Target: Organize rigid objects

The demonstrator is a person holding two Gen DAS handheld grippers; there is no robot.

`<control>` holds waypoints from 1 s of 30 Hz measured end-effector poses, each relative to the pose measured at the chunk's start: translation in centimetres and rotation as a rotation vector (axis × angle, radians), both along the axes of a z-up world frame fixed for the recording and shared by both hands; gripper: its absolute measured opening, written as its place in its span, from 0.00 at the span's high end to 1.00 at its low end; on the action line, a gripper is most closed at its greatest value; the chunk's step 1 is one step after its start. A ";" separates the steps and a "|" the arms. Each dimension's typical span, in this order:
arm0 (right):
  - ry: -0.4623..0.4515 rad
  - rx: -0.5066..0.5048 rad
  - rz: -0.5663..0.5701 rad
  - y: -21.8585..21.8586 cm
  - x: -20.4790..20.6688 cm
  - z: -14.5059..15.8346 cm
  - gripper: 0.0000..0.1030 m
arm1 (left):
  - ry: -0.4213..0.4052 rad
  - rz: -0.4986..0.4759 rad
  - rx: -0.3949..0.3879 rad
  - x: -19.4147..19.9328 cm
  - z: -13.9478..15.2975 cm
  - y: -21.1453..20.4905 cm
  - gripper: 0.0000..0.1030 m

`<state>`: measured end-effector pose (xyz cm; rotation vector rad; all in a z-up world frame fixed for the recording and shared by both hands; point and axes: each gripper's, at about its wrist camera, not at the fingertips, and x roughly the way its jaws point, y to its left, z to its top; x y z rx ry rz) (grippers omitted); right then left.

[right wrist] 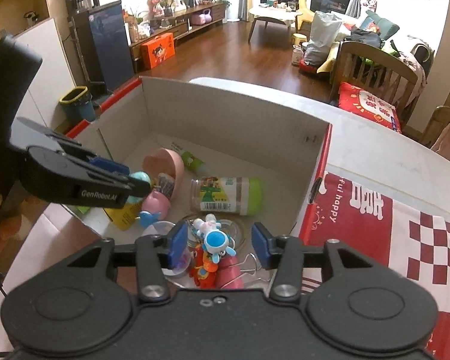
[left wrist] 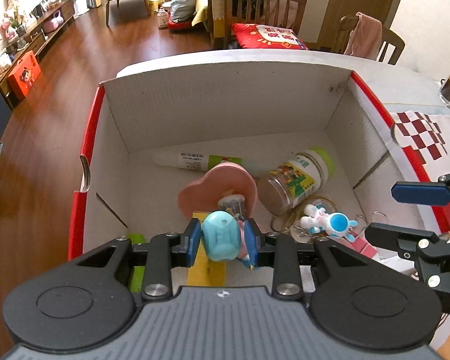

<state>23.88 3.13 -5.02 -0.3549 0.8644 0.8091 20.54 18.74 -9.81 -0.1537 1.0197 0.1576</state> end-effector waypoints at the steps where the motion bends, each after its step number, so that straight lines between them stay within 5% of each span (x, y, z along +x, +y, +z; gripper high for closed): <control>1: -0.001 0.006 -0.004 -0.1 -0.1 0.1 0.51 | -0.002 0.000 -0.003 -0.1 0.2 -0.1 0.70; 4: -0.005 0.023 -0.021 -0.6 -0.2 0.6 0.49 | -0.009 -0.004 -0.013 -0.6 0.6 -0.4 0.65; 7: -0.007 0.041 -0.030 -1.1 -0.6 1.1 0.46 | -0.031 -0.002 -0.005 -1.3 1.3 -0.7 0.45; 30: -0.039 0.217 -0.028 -4.8 -4.0 5.5 0.08 | -0.199 0.030 0.022 -7.6 6.9 -3.1 0.24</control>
